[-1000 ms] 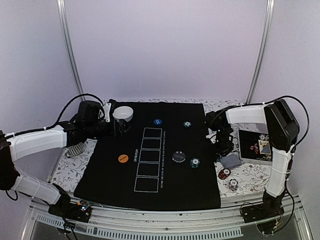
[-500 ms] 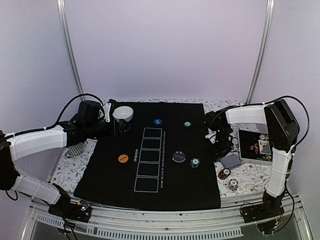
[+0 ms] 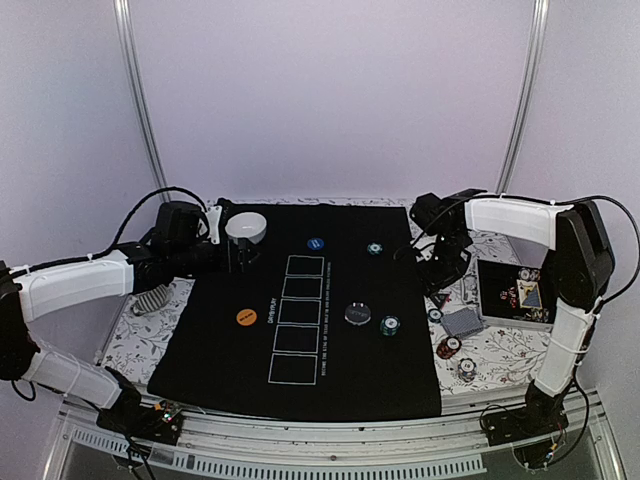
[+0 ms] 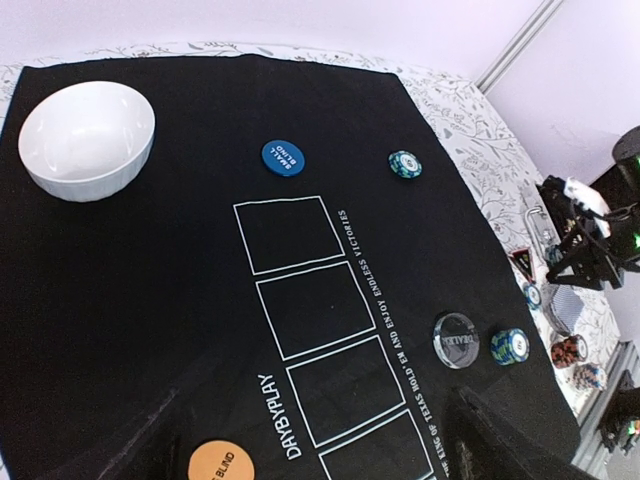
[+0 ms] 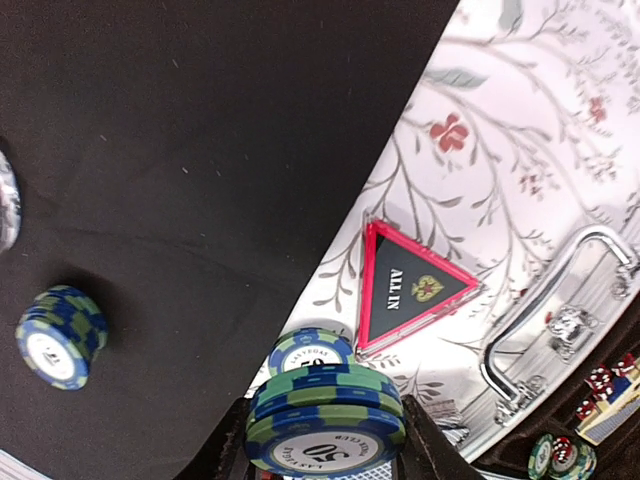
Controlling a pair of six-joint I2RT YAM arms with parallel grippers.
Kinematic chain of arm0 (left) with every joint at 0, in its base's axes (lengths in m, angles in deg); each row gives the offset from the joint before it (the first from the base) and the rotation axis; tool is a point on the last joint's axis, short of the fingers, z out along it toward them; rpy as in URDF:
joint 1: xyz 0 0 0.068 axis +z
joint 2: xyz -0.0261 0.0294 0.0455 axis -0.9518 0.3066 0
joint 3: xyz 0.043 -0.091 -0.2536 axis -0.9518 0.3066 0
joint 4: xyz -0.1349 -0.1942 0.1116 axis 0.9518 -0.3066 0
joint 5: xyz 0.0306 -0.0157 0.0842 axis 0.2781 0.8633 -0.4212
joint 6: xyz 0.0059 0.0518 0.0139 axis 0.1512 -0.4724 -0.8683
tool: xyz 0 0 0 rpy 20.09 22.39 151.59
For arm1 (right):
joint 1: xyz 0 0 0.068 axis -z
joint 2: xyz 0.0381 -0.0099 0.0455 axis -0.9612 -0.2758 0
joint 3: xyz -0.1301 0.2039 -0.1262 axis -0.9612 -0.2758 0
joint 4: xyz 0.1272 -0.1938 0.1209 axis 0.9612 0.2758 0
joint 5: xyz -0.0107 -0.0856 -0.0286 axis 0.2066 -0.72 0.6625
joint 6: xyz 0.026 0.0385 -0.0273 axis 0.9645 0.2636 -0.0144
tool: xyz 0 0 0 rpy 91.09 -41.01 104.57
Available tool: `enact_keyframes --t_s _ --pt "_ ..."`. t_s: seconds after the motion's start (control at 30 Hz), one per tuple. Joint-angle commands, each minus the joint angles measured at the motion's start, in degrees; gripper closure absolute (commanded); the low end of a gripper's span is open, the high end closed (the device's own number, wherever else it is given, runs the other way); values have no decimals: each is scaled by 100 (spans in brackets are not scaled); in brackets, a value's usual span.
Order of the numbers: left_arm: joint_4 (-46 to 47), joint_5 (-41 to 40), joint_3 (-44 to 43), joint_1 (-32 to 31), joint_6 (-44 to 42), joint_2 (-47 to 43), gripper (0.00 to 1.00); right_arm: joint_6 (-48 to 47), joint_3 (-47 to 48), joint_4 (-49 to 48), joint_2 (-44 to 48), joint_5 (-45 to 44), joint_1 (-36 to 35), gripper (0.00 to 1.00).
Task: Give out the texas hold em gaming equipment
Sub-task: Pick up the pile of poker chips from the pile of poker chips, then pass from the right arm to the left
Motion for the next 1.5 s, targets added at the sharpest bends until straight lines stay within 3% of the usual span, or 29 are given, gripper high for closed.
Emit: enact_keyframes --t_s 0.0,0.23,0.47,0.8,0.93,1.23,1.47 --pt "-39 77 34 -15 -72 -27 14 35 445 106 430 26 -191 97" --pt "491 1040 38 -198 268 122 20 -494 1325 -459 432 340 -1649 97" --pt "1341 2251 189 -609 838 422 12 -1025 1957 -1258 0 850 -2603 97" --pt "2718 3089 606 -646 1529 445 11 -1152 2386 -1453 -495 980 -2917 97" --pt "2760 3098 593 -663 1588 599 10 -1155 2398 -1490 -517 960 -2946 97" --pt "2319 2984 311 -683 1563 1030 33 -1187 2472 -1604 -545 692 -3061 98" --pt "2003 3000 193 -708 1392 1115 39 -1092 2732 -1403 -830 -91 -3076 98"
